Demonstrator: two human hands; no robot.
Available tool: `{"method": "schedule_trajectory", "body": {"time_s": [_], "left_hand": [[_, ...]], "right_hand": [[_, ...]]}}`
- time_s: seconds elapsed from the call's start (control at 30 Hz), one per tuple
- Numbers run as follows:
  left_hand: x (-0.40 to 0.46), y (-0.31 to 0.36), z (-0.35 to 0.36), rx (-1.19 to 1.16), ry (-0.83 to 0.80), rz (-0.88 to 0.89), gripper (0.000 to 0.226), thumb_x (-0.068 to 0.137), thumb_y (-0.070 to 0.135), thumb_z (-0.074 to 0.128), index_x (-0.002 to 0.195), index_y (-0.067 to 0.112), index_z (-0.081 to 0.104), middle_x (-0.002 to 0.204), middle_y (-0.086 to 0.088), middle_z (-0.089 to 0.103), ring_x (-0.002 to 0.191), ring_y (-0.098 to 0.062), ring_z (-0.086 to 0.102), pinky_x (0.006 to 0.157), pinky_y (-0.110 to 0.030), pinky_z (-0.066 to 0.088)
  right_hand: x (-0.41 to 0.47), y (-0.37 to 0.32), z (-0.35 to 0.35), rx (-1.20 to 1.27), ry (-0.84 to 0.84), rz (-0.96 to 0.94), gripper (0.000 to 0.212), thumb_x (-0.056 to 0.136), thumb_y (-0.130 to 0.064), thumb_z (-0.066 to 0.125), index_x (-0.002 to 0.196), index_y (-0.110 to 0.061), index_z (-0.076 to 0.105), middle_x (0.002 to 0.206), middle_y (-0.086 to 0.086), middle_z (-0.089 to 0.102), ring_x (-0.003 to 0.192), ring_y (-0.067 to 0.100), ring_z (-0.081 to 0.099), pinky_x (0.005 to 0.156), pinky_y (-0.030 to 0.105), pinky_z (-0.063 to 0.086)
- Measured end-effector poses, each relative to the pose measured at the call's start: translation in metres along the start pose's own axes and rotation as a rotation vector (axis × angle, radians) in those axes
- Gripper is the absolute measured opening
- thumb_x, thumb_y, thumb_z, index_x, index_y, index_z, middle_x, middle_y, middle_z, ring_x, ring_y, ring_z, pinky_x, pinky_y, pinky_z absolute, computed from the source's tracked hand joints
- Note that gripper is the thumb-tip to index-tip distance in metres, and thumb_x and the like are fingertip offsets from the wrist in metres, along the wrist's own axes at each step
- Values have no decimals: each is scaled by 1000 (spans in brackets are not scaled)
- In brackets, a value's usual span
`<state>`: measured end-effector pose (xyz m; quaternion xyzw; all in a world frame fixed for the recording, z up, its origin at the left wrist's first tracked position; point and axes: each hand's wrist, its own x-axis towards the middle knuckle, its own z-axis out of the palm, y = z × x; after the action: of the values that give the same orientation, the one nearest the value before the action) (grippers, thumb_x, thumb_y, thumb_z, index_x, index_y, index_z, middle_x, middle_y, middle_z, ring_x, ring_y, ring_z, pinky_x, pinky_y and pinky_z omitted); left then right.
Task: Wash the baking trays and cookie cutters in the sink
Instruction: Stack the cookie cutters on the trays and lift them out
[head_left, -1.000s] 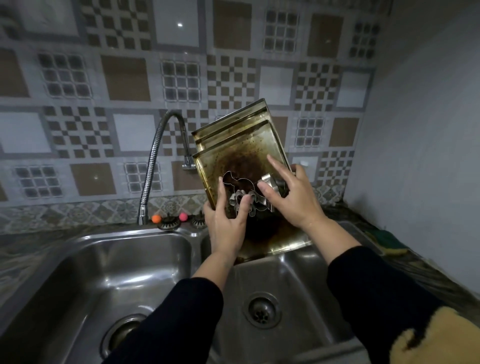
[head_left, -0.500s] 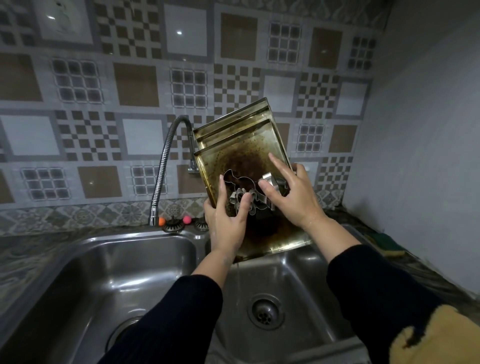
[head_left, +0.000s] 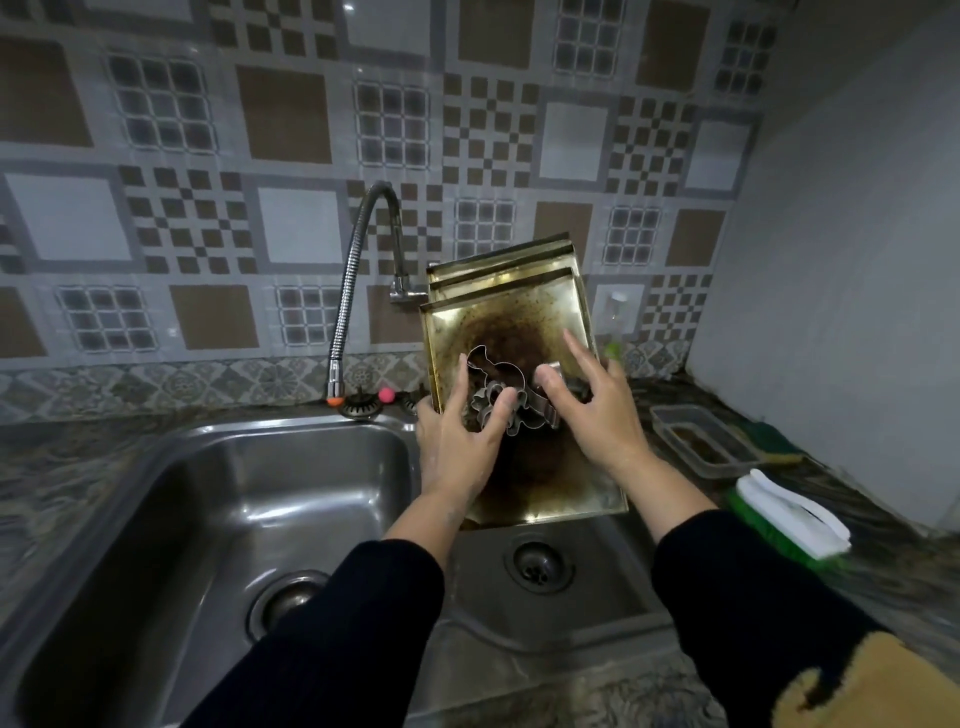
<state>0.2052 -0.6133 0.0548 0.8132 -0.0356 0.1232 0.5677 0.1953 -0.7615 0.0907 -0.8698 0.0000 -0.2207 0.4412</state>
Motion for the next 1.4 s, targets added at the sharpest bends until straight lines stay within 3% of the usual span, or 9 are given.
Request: {"method": "schedule_trajectory", "body": {"time_s": [0.2,0.4,0.73,0.97,1.1,1.4], "left_hand": [[-21,-7,-18,204,-16,-110,82,70,87,41,139,66,3,159,-12,7,146,-38,11,111,-54,25],[-65,-16,-38,335,39,-240,111,65,90,39,146,42,-19,155,-14,20,141,-37,24,110,-54,32],[-174,-36,-107,465,208,-487,118,62,92,39,152,33,-7,153,-16,25,139,-39,28,110,-47,30],[-221,-53,-185,489,313,-622,121,61,93,38,153,29,-7,155,-20,21,139,-37,30,108,-46,33],[-239,-69,-237,471,368,-661,121,60,94,39,152,30,-9,156,-19,19,143,-36,24,111,-47,29],[-264,-118,-392,510,439,-715,121,58,96,38,152,34,-6,154,-18,27,139,-37,31,108,-47,35]], "right_hand": [[-25,6,12,119,-89,77,81,65,-88,39,139,-61,19,157,1,22,146,23,16,112,48,24],[-68,0,20,233,-193,107,80,82,-68,46,147,-49,2,158,-6,17,144,24,19,111,49,25],[-161,-25,67,418,-457,177,78,87,-59,50,151,-39,10,156,-4,25,142,21,27,109,38,27],[-207,-81,120,403,-626,177,84,81,-69,48,150,-40,11,157,-1,25,142,26,26,114,46,23],[-229,-116,160,411,-704,155,78,86,-63,47,150,-39,10,156,1,27,141,27,28,110,44,26],[-287,-215,284,466,-787,148,81,83,-66,49,150,-40,11,156,-1,25,142,25,27,111,44,25]]}}
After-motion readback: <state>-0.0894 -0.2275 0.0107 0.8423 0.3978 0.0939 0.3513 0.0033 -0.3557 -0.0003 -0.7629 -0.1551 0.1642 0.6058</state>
